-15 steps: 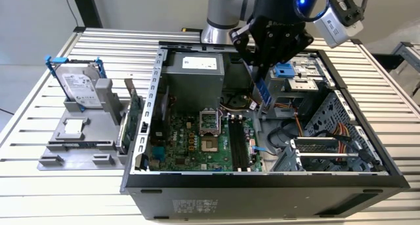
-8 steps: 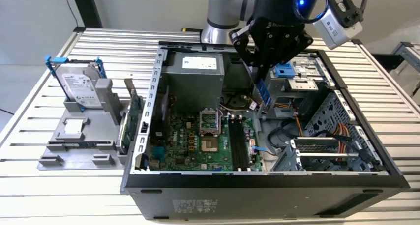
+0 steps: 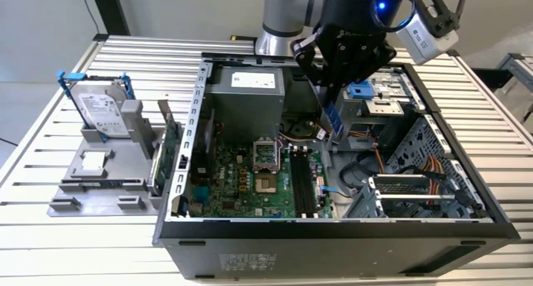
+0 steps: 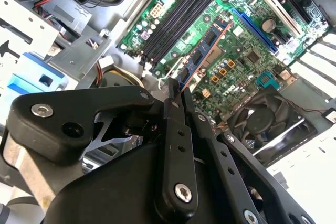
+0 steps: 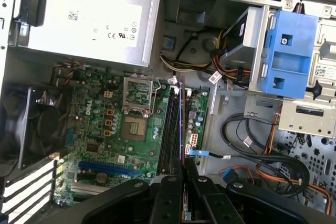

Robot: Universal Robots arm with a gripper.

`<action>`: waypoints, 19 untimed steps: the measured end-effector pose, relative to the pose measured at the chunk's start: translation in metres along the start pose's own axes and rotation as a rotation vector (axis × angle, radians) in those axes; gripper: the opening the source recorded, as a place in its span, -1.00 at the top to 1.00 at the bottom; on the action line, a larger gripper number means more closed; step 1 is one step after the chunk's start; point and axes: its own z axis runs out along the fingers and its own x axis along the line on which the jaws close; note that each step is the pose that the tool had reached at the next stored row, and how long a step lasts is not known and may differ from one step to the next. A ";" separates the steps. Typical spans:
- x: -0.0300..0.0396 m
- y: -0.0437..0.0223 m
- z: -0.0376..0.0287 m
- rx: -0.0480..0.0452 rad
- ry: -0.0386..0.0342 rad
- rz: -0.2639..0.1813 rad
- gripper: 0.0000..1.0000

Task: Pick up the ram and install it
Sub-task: 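Insert the ram into the slot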

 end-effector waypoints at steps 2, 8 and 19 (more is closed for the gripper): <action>0.0000 0.0000 0.0007 0.0000 0.0000 0.000 1.00; 0.0000 -0.0001 0.0028 0.0000 0.0000 0.000 1.00; 0.0000 -0.0001 0.0072 0.0002 0.0000 0.000 1.00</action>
